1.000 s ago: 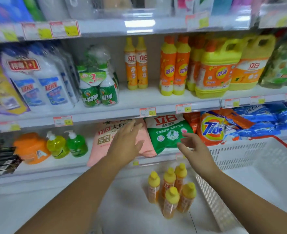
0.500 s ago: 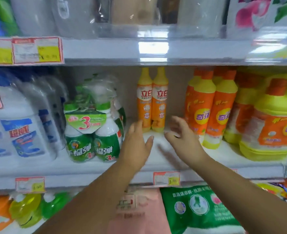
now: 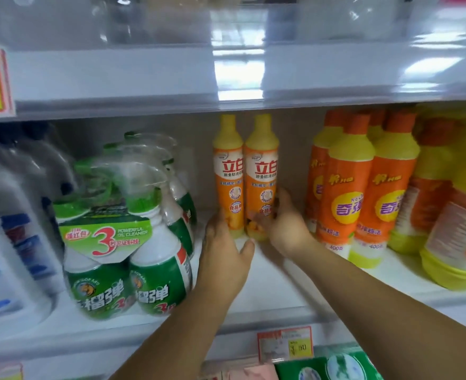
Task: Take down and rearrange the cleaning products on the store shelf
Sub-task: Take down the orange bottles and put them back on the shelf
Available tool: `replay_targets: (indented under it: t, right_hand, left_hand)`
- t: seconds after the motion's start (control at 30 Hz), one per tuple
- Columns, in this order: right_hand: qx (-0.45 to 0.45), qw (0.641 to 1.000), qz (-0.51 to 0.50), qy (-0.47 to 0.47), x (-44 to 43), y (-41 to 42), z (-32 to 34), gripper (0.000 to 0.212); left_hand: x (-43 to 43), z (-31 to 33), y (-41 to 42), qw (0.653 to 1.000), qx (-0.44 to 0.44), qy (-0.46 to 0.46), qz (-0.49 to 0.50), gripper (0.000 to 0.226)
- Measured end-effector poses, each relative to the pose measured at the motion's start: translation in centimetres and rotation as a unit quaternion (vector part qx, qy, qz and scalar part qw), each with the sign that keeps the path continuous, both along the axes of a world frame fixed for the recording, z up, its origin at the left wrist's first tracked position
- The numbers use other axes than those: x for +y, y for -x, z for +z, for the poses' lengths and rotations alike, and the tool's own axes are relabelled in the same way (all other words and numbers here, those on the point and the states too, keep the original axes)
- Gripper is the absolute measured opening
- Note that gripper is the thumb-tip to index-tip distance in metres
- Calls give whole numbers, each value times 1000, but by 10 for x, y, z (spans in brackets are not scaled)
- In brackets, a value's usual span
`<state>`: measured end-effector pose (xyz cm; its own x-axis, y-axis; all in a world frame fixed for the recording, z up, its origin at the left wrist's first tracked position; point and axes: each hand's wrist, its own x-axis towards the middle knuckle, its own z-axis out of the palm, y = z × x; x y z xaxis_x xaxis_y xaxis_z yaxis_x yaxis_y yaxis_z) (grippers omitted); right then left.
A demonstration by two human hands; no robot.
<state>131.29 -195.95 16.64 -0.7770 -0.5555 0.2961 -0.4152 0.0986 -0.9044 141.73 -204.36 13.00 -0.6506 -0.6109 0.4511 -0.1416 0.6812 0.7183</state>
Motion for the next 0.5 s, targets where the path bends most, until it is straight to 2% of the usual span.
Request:
replay_targets:
  t: [0.07, 0.17, 0.23, 0.33, 0.4, 0.5]
  right_hand:
    - [6, 1000, -8, -15, 13, -13, 0, 64]
    - [-19, 1000, 0, 9, 39, -40, 5, 58]
    - [-39, 998, 9, 43, 57, -59, 13, 53]
    - [-110, 990, 29, 78, 85, -90, 29, 45]
    - [-148, 984, 46, 91, 105, -117, 34, 36]
    - [-168, 982, 71, 58, 136, -157, 32, 34]
  left_hand:
    - [5, 5, -6, 1000, -2, -8, -14, 74]
    - [16, 19, -21, 997, -33, -20, -60, 84]
    - [28, 33, -37, 993, -50, -15, -105, 78]
    - [50, 57, -71, 978, -60, -60, -191, 47]
    - [63, 68, -97, 963, -80, -118, -230, 45]
    - [81, 66, -139, 941, -103, -182, -268, 53]
